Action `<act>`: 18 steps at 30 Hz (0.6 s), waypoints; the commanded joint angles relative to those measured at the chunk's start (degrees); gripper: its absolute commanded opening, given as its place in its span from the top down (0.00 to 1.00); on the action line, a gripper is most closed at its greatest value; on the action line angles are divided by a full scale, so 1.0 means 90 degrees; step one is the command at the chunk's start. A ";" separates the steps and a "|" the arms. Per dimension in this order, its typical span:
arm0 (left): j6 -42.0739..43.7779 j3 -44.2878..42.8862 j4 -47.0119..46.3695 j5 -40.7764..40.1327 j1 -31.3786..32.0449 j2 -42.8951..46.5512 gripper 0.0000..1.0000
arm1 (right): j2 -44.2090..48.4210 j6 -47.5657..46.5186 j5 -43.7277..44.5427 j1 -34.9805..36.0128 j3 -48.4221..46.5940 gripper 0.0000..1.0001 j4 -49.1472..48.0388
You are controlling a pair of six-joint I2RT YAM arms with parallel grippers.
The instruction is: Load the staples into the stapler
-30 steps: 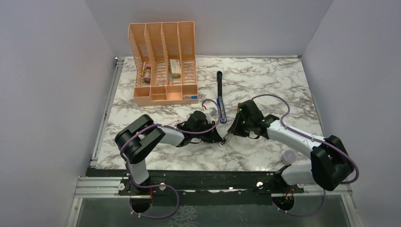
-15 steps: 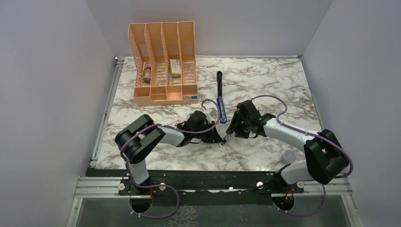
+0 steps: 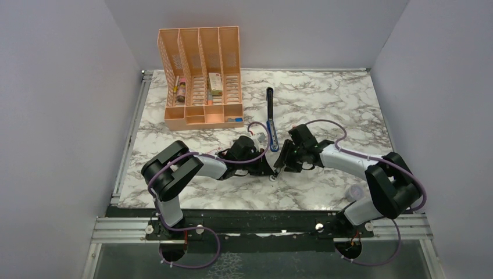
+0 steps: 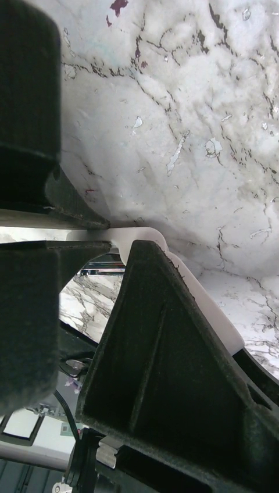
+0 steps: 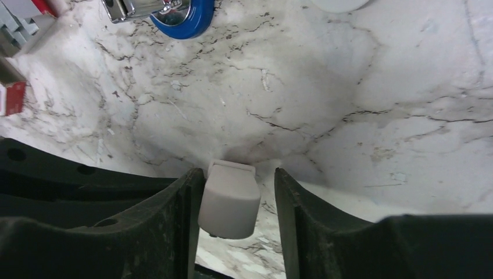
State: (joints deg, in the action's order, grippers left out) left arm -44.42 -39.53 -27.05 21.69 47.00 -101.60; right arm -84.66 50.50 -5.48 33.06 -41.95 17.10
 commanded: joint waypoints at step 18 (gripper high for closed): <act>0.0544 -0.0511 0.2122 -0.0968 -0.0083 0.0715 0.45 | 0.0248 -0.0721 0.1704 -0.0457 -0.0309 0.72 0.1081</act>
State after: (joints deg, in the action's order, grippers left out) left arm -42.72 -43.11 -16.23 18.70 47.16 -98.13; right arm -84.55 47.13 1.17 31.38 -44.10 21.10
